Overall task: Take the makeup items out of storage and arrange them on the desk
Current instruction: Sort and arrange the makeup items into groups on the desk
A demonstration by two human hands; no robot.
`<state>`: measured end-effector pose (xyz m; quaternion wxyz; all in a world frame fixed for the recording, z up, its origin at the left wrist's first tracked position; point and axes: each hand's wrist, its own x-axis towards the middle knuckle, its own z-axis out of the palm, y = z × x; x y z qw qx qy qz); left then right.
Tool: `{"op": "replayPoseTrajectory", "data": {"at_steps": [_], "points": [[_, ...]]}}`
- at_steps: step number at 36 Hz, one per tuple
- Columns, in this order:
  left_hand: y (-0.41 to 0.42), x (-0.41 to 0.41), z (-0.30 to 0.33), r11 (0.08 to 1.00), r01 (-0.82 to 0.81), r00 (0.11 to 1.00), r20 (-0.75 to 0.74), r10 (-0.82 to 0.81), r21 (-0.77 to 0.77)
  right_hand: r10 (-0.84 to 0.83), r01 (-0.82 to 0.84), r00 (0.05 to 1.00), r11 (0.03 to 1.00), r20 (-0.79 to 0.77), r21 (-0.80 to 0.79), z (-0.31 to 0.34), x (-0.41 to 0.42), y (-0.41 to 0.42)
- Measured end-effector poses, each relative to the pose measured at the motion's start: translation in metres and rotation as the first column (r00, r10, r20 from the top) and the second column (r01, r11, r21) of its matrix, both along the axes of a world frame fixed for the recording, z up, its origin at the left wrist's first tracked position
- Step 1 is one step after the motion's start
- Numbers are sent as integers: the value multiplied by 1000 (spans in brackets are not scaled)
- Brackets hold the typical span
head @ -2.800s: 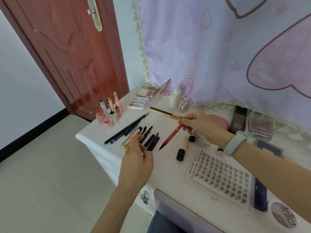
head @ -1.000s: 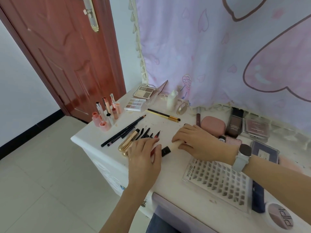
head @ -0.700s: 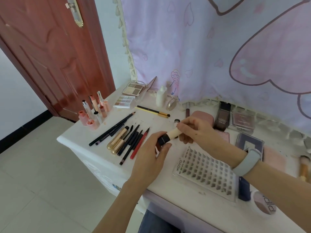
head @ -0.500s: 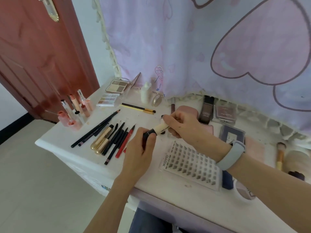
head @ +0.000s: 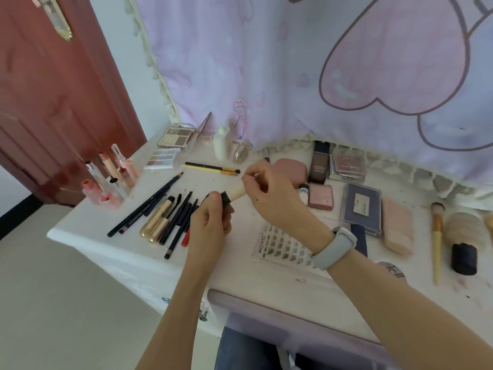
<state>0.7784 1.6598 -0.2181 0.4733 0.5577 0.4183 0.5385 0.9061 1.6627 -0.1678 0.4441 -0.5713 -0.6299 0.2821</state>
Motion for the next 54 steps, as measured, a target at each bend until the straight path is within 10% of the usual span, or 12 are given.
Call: {"op": "replayPoseTrajectory", "data": {"at_steps": [21, 31, 42, 54], "points": [[-3, 4, -9, 961, -162, 950, -228, 214, 225, 93, -93, 987, 996, -127, 4, -17, 7, 5], [-2, 3, -4, 977, -207, 977, -36, 209, 56, 193, -251, 887, 964, 418, 86, -21, 11, 0], [-1, 3, -9, 982, -129, 969, -193, 155, 138, 76, -154, 874, 980, 480, 125, -22, 22, 1], [-3, -3, -7, 964, -264, 954, 157, 256, 30, -157, 92, 846, 984, 509, 152, -23, 33, 4]]}}
